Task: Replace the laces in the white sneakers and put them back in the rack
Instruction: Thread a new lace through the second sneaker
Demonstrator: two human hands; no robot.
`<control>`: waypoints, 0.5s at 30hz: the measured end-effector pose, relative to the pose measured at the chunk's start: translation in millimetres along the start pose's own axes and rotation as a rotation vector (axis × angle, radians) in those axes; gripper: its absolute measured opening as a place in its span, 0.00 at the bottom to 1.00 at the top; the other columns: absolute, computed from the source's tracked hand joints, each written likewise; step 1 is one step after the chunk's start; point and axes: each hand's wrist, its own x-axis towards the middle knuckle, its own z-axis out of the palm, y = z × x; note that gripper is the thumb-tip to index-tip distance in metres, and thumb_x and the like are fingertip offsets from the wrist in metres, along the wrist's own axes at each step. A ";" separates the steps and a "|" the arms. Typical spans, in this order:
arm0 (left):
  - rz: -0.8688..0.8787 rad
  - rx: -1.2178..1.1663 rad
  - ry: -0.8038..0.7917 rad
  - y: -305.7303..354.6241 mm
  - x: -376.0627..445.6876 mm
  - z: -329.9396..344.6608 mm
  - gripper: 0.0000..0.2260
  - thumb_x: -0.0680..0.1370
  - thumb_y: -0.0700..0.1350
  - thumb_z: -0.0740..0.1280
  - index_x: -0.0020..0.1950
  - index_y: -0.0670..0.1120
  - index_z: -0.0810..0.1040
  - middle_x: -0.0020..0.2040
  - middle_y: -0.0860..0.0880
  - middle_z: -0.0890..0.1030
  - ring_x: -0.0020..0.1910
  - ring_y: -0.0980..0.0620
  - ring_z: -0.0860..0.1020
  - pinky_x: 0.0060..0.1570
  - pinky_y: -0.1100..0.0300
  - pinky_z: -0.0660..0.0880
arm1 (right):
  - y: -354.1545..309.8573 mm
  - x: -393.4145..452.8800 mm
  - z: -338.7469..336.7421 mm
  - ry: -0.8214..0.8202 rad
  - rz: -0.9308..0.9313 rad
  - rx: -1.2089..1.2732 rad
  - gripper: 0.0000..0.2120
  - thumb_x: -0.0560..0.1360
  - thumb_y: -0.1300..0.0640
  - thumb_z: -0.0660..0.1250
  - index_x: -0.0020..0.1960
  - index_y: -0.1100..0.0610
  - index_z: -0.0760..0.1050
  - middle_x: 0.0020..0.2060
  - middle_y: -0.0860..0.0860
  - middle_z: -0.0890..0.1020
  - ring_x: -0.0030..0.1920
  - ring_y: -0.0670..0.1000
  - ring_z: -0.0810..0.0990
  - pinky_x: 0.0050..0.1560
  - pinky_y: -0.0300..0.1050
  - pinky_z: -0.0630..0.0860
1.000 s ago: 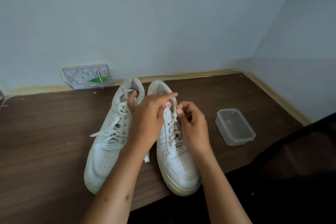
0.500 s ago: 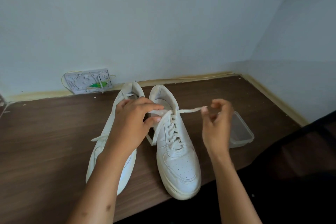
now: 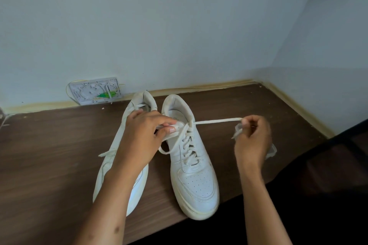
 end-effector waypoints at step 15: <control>0.036 0.025 0.027 -3.0 0.1 -0.1 0.04 0.71 0.44 0.77 0.42 0.52 0.85 0.36 0.59 0.80 0.37 0.63 0.73 0.54 0.44 0.74 | 0.3 -10.5 15.6 -0.318 -0.234 -0.022 0.12 0.79 0.67 0.62 0.45 0.50 0.72 0.46 0.48 0.77 0.43 0.40 0.76 0.43 0.29 0.72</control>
